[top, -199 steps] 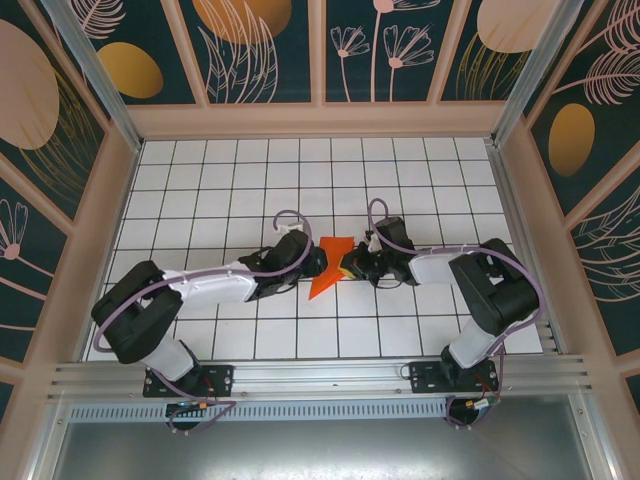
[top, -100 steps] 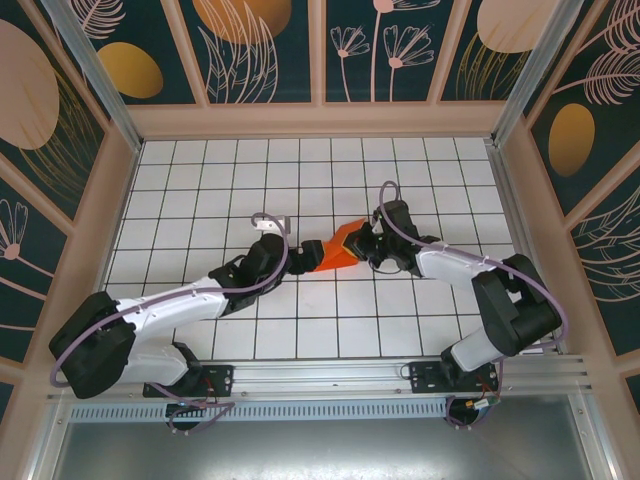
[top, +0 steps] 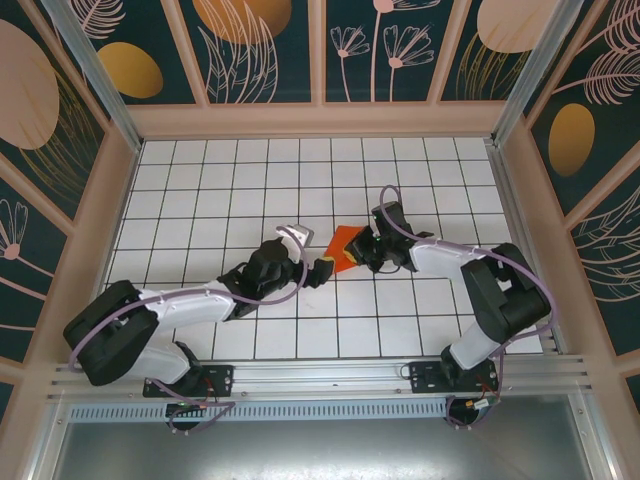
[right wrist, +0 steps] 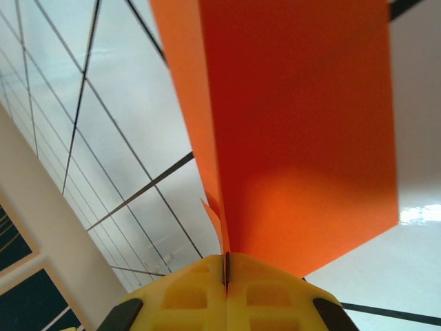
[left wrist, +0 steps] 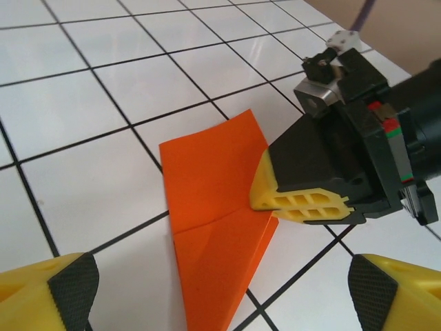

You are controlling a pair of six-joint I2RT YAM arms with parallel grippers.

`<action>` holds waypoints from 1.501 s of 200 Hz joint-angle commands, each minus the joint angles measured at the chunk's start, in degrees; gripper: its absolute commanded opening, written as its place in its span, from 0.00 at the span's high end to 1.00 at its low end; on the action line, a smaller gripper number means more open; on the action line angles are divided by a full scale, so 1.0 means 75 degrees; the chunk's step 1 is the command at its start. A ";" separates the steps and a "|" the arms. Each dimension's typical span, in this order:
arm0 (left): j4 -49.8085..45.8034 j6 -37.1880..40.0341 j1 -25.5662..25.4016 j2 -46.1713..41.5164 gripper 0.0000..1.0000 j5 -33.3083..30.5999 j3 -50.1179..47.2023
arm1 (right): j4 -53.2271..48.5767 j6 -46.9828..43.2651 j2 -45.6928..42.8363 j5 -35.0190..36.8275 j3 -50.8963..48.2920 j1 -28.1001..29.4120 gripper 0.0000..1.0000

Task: Fold a paper plane with a square sheet of paper (pick it up from the middle)
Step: Fourth fold the wing at the center of the table.

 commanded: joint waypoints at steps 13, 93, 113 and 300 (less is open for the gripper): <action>0.1382 0.1651 -0.0016 0.0642 0.10 0.0575 -0.0155 | -0.0459 0.0716 0.0309 -0.0125 0.0329 -0.0018 1.00; 0.1265 0.2830 -0.0016 0.2110 0.23 0.1180 0.0701 | -0.1275 0.0932 0.0579 -0.0280 0.0798 -0.0088 0.99; 0.1305 0.3005 -0.0017 0.2217 0.30 0.1030 0.0839 | -0.1435 0.0844 0.0595 -0.0234 0.0928 -0.0089 0.98; 0.1406 0.3004 -0.0016 0.3174 0.70 0.0704 0.1172 | -0.1817 0.0526 0.0796 -0.0529 0.1209 -0.0080 0.92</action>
